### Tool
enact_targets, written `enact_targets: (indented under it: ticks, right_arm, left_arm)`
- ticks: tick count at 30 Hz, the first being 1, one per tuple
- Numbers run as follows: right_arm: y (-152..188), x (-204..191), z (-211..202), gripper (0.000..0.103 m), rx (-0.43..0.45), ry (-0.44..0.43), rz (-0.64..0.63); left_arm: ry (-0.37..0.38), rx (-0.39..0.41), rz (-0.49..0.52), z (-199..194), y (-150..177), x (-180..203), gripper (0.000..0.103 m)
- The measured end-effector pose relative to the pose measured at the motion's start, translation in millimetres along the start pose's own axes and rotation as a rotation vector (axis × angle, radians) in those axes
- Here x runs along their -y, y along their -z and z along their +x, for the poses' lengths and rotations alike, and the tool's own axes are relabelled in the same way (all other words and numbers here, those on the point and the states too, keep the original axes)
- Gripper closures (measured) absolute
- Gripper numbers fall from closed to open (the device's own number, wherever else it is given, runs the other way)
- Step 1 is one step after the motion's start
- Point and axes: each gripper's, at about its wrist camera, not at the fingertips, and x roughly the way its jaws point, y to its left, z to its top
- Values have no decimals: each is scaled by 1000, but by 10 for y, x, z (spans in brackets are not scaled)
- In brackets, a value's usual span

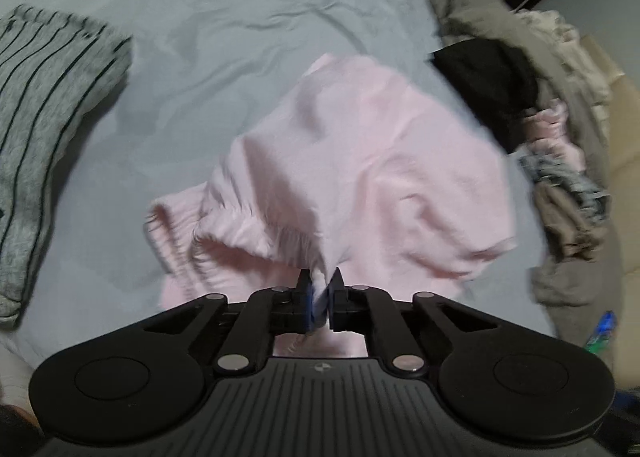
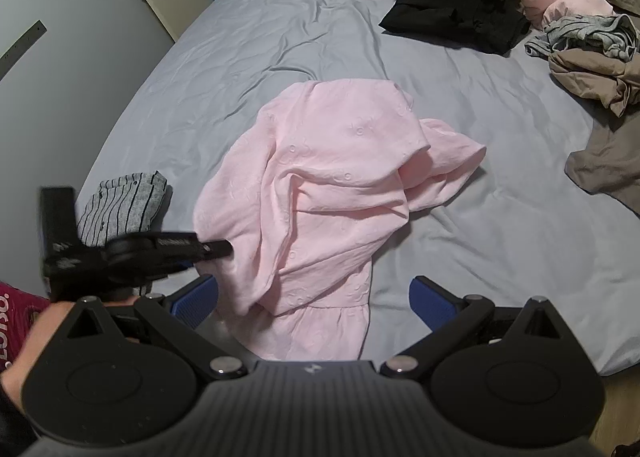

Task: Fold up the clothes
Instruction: 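Close the left gripper on the pink garment's elastic cuff, then grasp the other elastic cuff with the right gripper while the left gripper holds its cuff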

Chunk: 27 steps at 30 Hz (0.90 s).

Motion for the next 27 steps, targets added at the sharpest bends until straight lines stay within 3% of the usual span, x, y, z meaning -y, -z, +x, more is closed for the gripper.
enact_targets:
  ticks: [10, 18, 23, 27]
  right_arm:
    - [69, -120, 65, 1, 31, -49, -77]
    - [201, -504, 163, 2, 134, -46, -347]
    - [262, -682, 371, 24, 134, -66, -470]
    - [214, -664, 506, 29, 111, -99, -433]
  left_arm:
    - [187, -14, 10, -296, 38, 321, 98]
    - [237, -13, 13, -420, 7, 375, 98]
    - [243, -16, 21, -458, -4, 374, 98]
    - [254, -23, 28, -495, 3, 364, 98]
